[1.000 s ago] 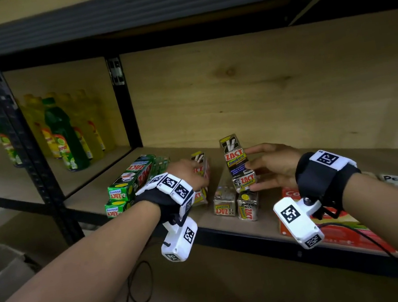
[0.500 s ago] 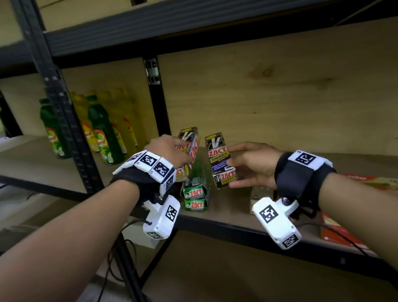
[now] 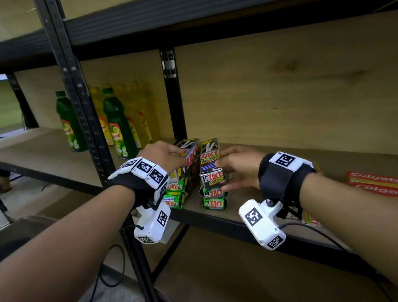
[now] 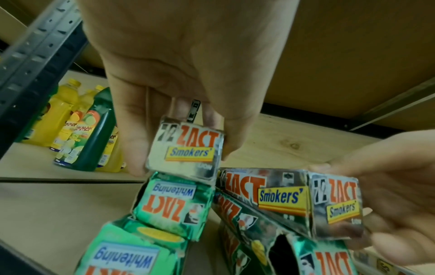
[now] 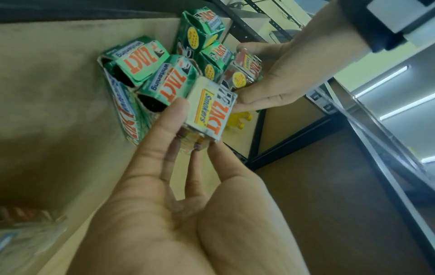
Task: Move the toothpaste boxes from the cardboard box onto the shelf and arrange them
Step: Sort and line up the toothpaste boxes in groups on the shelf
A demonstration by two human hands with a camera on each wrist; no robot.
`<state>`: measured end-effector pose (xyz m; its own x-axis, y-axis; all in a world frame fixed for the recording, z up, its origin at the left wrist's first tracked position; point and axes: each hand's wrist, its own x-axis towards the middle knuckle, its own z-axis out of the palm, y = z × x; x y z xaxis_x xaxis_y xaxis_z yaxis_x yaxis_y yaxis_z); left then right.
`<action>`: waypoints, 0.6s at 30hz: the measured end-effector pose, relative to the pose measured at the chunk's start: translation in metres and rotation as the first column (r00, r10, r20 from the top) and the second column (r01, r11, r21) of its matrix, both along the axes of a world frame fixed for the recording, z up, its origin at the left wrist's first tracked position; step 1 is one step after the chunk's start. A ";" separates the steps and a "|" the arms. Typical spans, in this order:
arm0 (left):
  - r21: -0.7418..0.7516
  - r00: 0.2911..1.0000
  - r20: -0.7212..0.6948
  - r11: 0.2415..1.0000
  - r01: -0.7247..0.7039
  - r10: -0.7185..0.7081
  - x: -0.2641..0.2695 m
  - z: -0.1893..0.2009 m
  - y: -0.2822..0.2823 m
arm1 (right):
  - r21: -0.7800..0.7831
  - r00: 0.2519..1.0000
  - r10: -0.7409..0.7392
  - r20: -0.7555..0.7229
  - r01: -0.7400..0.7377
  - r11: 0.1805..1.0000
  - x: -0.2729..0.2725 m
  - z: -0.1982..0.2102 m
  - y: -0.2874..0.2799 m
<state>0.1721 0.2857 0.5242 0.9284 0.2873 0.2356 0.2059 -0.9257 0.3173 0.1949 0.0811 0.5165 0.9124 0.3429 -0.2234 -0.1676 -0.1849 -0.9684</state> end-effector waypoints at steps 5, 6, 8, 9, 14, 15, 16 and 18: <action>0.001 1.000 0.010 1.000 0.021 -0.021 0.007 -0.005 -0.002 | -0.201 0.985 0.000 0.172 0.035 0.979 0.003 -0.004 0.000; 0.003 1.000 0.012 1.000 0.020 -0.020 0.007 -0.004 -0.005 | -0.206 0.984 0.003 0.178 0.034 0.978 0.002 -0.004 -0.003; 0.012 1.000 0.015 1.000 0.019 -0.019 0.008 -0.003 -0.010 | -0.214 0.985 0.009 0.175 0.029 0.976 0.000 -0.002 -0.012; 0.023 0.999 0.023 0.999 0.024 -0.024 0.007 -0.001 -0.012 | -0.219 0.984 0.009 0.175 0.030 0.975 -0.001 0.000 -0.017; 0.010 0.995 0.076 0.998 0.070 -0.070 0.001 0.008 -0.034 | -0.266 0.975 -0.025 0.220 0.085 0.960 -0.002 0.009 -0.050; 0.004 0.992 0.082 0.996 0.094 -0.094 0.000 0.009 -0.040 | -0.279 0.972 -0.034 0.233 0.100 0.955 -0.003 0.011 -0.059; -0.005 0.989 0.086 0.993 0.122 -0.121 -0.002 0.010 -0.048 | -0.296 0.970 -0.040 0.241 0.112 0.949 -0.004 0.014 -0.068; -0.034 0.980 0.095 0.983 0.180 -0.176 -0.003 0.011 -0.063 | -0.329 0.967 -0.051 0.251 0.134 0.935 -0.007 0.018 -0.086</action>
